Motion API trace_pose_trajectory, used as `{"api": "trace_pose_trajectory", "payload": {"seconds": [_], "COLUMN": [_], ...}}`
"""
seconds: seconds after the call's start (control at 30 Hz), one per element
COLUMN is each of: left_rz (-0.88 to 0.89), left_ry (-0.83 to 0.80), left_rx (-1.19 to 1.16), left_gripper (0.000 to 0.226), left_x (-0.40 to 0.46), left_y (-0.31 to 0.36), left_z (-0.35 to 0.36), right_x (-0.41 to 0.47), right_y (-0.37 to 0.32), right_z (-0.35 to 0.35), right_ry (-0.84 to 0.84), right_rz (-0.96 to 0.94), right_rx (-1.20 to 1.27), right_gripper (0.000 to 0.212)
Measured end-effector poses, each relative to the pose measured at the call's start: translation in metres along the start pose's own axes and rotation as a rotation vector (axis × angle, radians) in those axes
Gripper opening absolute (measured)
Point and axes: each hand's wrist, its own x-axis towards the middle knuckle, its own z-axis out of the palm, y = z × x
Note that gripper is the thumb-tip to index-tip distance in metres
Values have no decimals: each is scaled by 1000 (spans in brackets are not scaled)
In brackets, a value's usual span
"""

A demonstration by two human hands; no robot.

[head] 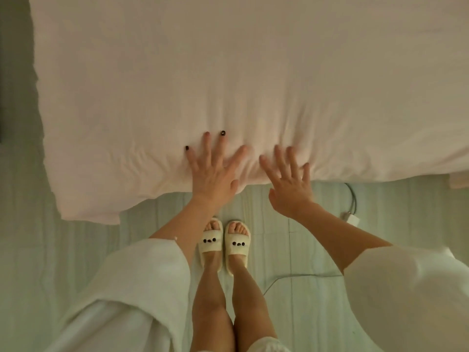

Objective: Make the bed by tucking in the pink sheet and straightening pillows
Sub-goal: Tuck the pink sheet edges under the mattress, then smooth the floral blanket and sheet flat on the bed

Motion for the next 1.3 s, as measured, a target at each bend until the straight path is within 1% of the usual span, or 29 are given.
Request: {"api": "trace_pose_trajectory", "payload": {"seconds": [0.1, 0.17, 0.23, 0.27, 0.37, 0.43, 0.6, 0.77, 0.87, 1.03, 1.13, 1.3], "left_rz": [37, 80, 87, 65, 51, 68, 124, 168, 193, 159, 116, 114], "left_ry": [-103, -199, -301, -363, -447, -427, -278, -145, -84, -28, -11, -1], "left_rx": [11, 12, -34, -84, -147, -157, -213, -231, -242, -273, -272, -261], "left_gripper": [84, 77, 69, 66, 62, 61, 59, 56, 55, 52, 51, 53], "left_x": [-14, -19, -17, -16, -2, 10, 44, 87, 119, 184, 224, 279], "left_y": [-1, -1, -2, -2, 0, 2, 13, 49, 82, 136, 165, 204], "left_z": [1, -11, -32, -37, -80, -117, -212, -295, -338, -381, -397, -419], "right_x": [-10, -17, -25, -27, -36, -40, -51, -61, -62, -37, -23, 3], "right_y": [-4, -3, -1, -2, 2, 7, 24, 67, 111, 200, 249, 315], "right_z": [5, -8, -28, -34, -75, -113, -202, -287, -328, -376, -398, -432], "right_ry": [-149, -240, -295, -319, -291, -242, -102, 86, 190, 309, 341, 371], "right_rz": [-12, -9, 8, 25, 116, 157, 184, 174, 180, 183, 198, 229], "right_rx": [36, 34, 74, 111, 208, 271, 396, 409, 414, 435, 440, 451], "right_gripper": [81, 69, 58, 56, 53, 50, 46, 46, 48, 51, 52, 52]}}
